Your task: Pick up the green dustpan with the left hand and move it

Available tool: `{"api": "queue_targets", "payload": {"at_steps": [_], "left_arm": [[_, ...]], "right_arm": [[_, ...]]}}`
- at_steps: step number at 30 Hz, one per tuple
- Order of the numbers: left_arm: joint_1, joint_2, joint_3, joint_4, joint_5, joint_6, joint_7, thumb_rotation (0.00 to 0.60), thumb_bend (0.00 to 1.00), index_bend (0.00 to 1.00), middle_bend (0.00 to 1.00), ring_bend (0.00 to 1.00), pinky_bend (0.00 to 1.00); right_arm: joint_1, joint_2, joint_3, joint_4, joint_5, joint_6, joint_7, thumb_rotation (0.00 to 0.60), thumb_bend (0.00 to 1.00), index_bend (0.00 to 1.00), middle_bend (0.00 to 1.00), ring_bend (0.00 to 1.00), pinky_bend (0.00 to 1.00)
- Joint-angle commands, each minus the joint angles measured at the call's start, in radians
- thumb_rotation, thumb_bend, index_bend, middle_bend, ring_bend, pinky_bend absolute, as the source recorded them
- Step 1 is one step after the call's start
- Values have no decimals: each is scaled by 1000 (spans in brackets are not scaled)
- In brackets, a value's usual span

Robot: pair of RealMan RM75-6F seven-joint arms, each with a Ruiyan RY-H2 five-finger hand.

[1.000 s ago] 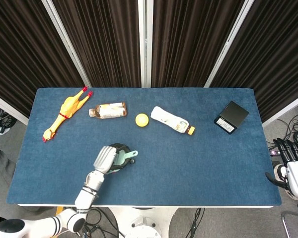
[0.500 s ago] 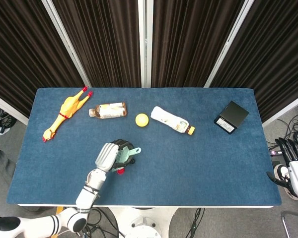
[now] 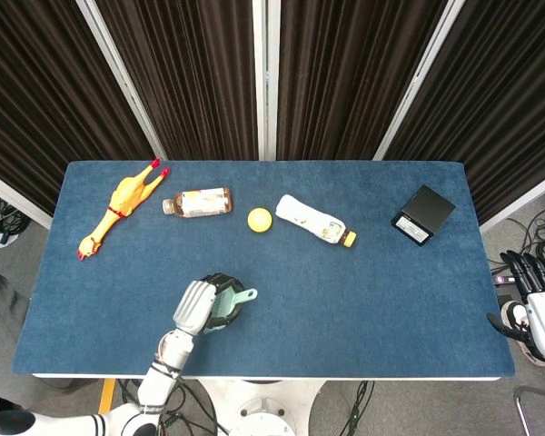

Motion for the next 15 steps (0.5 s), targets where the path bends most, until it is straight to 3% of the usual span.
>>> {"api": "queue_targets", "payload": {"at_steps": [1,15], "left_arm": [[2,-91,-10,129,33,64,72,600,475,521,567,385,432],[-51,-211,-59,260,28,29,40,600,475,521,567,385,435]], "right_arm": [[-2,4,-1,-4,2,1,-2,600,102,0,74,0,0],[-9,16,-4,-19,7,5,-7,600,102,0,74,0,0]]}}
